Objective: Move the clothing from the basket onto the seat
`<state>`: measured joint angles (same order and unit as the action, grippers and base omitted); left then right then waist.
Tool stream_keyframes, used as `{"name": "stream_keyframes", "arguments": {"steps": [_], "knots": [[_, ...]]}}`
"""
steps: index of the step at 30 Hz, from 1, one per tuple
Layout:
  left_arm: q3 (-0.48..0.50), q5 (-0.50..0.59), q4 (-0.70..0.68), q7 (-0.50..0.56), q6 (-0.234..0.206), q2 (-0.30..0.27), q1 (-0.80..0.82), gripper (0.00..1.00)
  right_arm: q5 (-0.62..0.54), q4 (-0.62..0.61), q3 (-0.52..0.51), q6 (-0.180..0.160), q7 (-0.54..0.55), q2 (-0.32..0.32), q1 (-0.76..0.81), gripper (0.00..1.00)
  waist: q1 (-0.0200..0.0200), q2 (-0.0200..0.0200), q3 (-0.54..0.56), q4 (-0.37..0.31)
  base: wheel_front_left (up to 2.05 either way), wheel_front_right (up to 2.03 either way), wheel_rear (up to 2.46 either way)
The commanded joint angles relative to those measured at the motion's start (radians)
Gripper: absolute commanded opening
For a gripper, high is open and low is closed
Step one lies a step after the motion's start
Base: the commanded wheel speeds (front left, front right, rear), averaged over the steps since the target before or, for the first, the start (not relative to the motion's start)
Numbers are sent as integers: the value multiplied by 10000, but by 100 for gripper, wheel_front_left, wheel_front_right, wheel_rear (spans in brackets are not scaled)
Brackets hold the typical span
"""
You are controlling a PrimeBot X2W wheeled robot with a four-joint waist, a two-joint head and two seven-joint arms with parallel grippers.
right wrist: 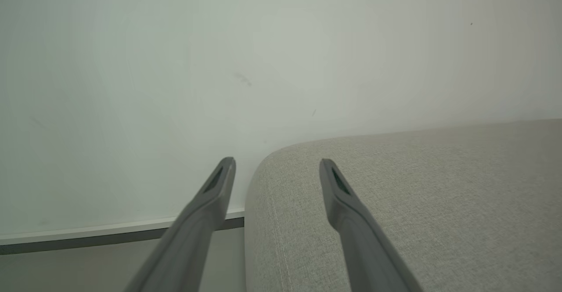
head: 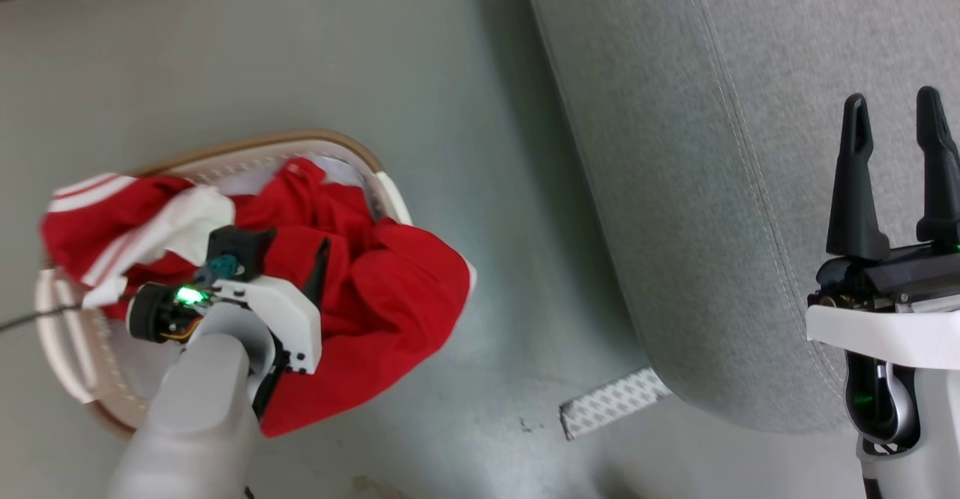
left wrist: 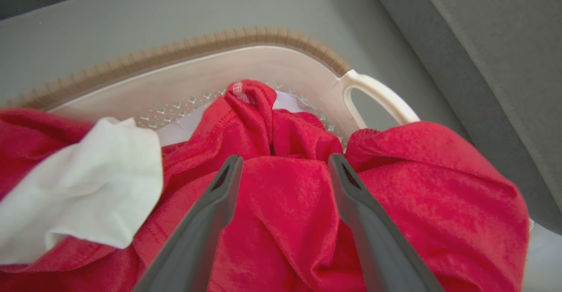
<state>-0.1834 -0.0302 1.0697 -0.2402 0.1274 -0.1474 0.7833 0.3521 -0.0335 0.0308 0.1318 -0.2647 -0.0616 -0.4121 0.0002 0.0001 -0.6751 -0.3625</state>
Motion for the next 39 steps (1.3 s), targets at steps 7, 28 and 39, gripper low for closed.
{"name": "stream_keyframes", "arguments": {"steps": [7, 28, 39], "knots": [[-811, -841, 1261, 780, 32, -161, 894, 100, 204, -82, 150, -21, 5, 119, -248, 100, -2, -1, -922, -752, 0, 0, 0], [-2661, -2036, 1935, 2362, 35, -457, 1645, 0, 813, 170, 623, -21, 5, 121, -502, 100, -2, -1, -1423, -943, 0, 0, 0], [-3166, -3000, 1745, 1471, 36, 8, 1037, 0, 440, 358, 544, -21, 5, 112, -355, 100, -2, -1, -93, -305, 0, 0, 0]]}}
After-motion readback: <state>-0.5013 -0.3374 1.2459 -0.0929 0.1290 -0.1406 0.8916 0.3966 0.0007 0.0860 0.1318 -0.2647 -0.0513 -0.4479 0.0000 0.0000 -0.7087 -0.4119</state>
